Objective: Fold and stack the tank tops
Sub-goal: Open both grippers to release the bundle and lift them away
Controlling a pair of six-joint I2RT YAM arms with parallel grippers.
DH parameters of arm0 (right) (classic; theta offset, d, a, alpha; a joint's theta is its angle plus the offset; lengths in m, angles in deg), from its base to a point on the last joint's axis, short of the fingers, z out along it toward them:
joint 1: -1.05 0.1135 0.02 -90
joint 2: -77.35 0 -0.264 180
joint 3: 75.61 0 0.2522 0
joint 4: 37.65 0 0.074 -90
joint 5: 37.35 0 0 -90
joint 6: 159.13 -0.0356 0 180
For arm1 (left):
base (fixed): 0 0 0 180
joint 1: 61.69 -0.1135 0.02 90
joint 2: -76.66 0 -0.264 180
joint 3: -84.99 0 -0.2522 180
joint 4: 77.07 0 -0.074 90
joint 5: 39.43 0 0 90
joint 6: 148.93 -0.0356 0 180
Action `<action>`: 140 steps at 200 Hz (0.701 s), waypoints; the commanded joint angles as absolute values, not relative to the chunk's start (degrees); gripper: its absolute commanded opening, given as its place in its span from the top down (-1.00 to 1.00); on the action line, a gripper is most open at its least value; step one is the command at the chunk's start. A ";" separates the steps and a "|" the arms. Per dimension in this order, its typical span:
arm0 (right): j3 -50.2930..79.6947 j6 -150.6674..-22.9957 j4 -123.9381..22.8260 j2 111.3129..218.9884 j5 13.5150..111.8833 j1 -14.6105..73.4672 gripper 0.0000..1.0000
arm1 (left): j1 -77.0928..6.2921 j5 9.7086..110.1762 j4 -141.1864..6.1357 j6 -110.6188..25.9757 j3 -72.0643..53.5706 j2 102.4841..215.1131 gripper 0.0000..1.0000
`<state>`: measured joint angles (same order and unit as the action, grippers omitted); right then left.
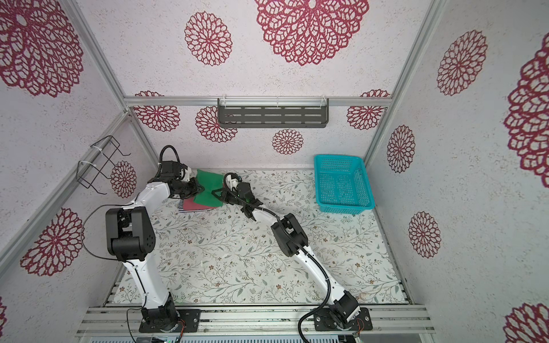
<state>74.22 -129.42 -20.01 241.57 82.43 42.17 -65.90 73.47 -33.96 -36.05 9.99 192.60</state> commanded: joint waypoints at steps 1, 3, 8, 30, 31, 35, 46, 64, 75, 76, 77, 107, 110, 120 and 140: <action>71.13 -125.98 -18.97 235.51 84.01 42.13 0.16 | -66.26 75.17 -32.42 -38.85 12.48 194.29 1.00; 70.54 -125.55 -19.04 234.95 84.02 42.10 0.13 | -66.30 75.20 -32.20 -39.01 12.72 194.39 1.00; 68.71 -124.73 -19.00 233.52 84.02 41.96 0.05 | -66.35 75.25 -31.59 -39.29 13.34 194.62 1.00; 60.21 -121.74 -17.92 226.99 84.66 41.01 -0.14 | -66.50 75.31 -28.91 -40.49 16.60 195.79 1.00; 59.78 -121.63 -17.88 226.66 84.69 40.93 -0.14 | -66.51 75.29 -28.84 -40.53 16.76 195.86 1.00; 58.04 -121.23 -16.90 225.53 84.85 40.67 -0.15 | -66.48 75.31 -28.31 -40.78 17.47 196.05 1.00; 52.24 -119.69 -15.17 221.66 85.26 39.72 -0.21 | -66.57 75.34 -27.15 -41.47 18.87 196.28 1.00; 44.32 -116.19 -16.02 215.41 86.00 37.64 -0.28 | -66.78 74.95 -25.53 -42.37 21.08 196.54 1.00; 39.48 -114.42 -16.38 211.80 86.78 36.34 -0.31 | -66.77 74.42 -24.09 -43.20 22.83 196.87 1.00; 39.04 -114.23 -16.45 211.50 86.77 36.23 -0.31 | -66.82 74.32 -23.92 -43.24 23.00 196.88 1.00; 38.65 -114.05 -16.48 211.18 86.76 36.08 -0.31 | -66.85 74.18 -23.75 -43.31 23.17 196.89 1.00; 26.74 -107.98 -19.20 202.09 87.37 33.54 -0.32 | -67.48 71.84 -20.41 -44.52 25.98 197.86 1.00; 25.61 -107.31 -19.68 201.28 87.30 33.38 -0.32 | -67.63 71.91 -20.46 -44.39 25.83 197.80 1.00; 22.65 -104.84 -21.42 198.55 86.98 33.04 -0.32 | -68.00 71.95 -21.02 -44.18 24.97 197.66 1.00; 17.92 -100.70 -25.17 193.69 86.01 32.80 -0.32 | -68.95 72.43 -21.89 -43.65 23.02 198.29 1.00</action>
